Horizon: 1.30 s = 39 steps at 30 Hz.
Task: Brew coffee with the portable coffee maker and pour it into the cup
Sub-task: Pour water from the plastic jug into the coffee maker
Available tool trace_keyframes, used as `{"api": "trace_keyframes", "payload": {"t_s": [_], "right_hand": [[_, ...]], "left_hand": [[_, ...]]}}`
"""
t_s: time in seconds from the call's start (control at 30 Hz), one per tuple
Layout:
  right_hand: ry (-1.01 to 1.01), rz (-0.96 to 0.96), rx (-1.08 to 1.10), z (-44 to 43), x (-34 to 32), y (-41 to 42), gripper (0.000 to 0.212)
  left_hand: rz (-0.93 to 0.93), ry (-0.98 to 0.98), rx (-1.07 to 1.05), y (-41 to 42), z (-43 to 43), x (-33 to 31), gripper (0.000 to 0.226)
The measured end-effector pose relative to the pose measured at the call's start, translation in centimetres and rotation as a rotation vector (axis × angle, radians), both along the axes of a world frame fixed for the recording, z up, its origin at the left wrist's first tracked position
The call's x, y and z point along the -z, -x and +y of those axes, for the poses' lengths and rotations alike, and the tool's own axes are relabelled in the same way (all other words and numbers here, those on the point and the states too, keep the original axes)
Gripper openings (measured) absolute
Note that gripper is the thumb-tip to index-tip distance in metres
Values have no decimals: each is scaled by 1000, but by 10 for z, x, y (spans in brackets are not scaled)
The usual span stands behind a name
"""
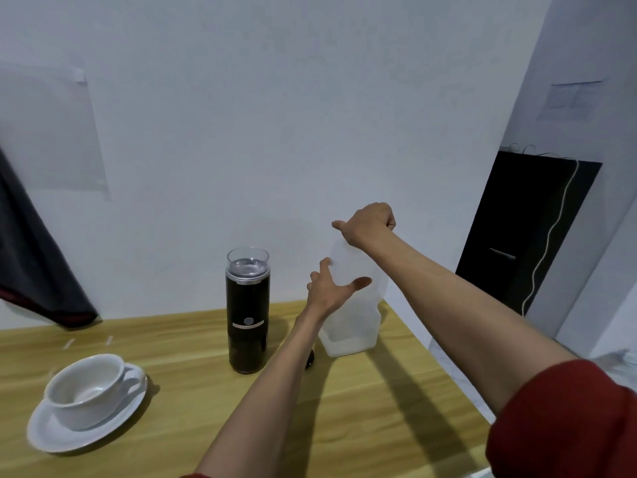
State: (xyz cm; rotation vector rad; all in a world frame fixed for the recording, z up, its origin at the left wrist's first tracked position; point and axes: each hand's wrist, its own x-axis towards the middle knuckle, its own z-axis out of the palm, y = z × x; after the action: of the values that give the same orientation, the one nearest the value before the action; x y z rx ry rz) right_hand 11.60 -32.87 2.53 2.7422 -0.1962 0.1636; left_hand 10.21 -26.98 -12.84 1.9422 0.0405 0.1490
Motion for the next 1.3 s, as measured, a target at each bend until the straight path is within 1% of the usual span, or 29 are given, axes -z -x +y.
{"api": "trace_keyframes", "payload": {"t_s": [0.03,0.07,0.13,0.17,0.23,0.27,0.3,0.37,0.4,0.47,0.53,0.57,0.6,0.63,0.7,0.77,0.8,0.9,0.97,1.0,1.07,1.13,1.17,1.2,1.27,1.3], "right_hand": [[4,18,-49,-5,-2,0,70],[10,25,-120,-10,-4,-3,70],[-56,85,-183,-17,-13,-2,50],[-96,131,-189,-20,-20,-1,49],[-198,210,-176,-24,-34,0,56],[-226,240,-199,-25,-39,-1,55],[-228,247,-235,-27,-39,-5,51],[-209,171,-266,-30,-32,-8,49],[-195,99,-259,-32,-25,-8,55],[-127,-34,-247,-33,-14,-8,74],[-79,-34,-231,-33,-13,-7,90],[-92,0,-219,-34,-16,-7,93],[-138,49,-206,-36,-20,-8,91],[-209,112,-200,-39,-25,-7,84],[-315,187,-241,-41,-30,-5,63],[-298,146,-272,-42,-23,-3,50],[-283,98,-288,-40,-16,-3,49],[-262,-83,-339,-39,6,-8,51],[-306,-150,-353,-44,13,-11,52],[-331,-156,-358,-47,16,-12,58],[-428,-153,-378,-56,24,-8,69],[-543,-231,-476,-69,43,1,61],[-652,-309,-517,-75,57,6,57],[-806,-389,-517,-82,71,13,56],[-1112,-489,-401,-95,109,27,59],[-1238,-489,-310,-101,131,33,60]], "left_hand": [[8,4,8,-1,1,0,109],[7,5,8,-1,2,1,108],[0,5,6,0,2,2,107],[-2,9,7,0,3,2,107],[-4,21,11,-1,4,3,109],[-9,21,9,-1,4,3,110],[-13,21,6,0,4,3,111],[-18,19,2,1,4,4,110],[-21,21,1,1,4,5,110],[-24,23,3,2,3,5,108],[-24,18,6,2,4,4,108],[-26,15,8,1,5,4,108],[-26,14,12,1,5,4,108],[-27,17,16,1,5,4,109],[-32,18,13,1,5,5,109],[-47,23,1,3,3,6,108],[-60,23,-12,3,2,7,108],[-72,19,-34,4,0,8,108],[-71,12,-36,4,0,7,111],[-71,11,-36,4,-1,6,112],[-65,35,-33,7,-1,6,113],[-57,81,-19,11,-1,10,113],[-62,100,-21,14,-1,13,111],[-69,119,-34,18,-2,17,108],[-86,163,-91,27,-5,29,95],[-85,181,-127,31,-7,36,87]]}}
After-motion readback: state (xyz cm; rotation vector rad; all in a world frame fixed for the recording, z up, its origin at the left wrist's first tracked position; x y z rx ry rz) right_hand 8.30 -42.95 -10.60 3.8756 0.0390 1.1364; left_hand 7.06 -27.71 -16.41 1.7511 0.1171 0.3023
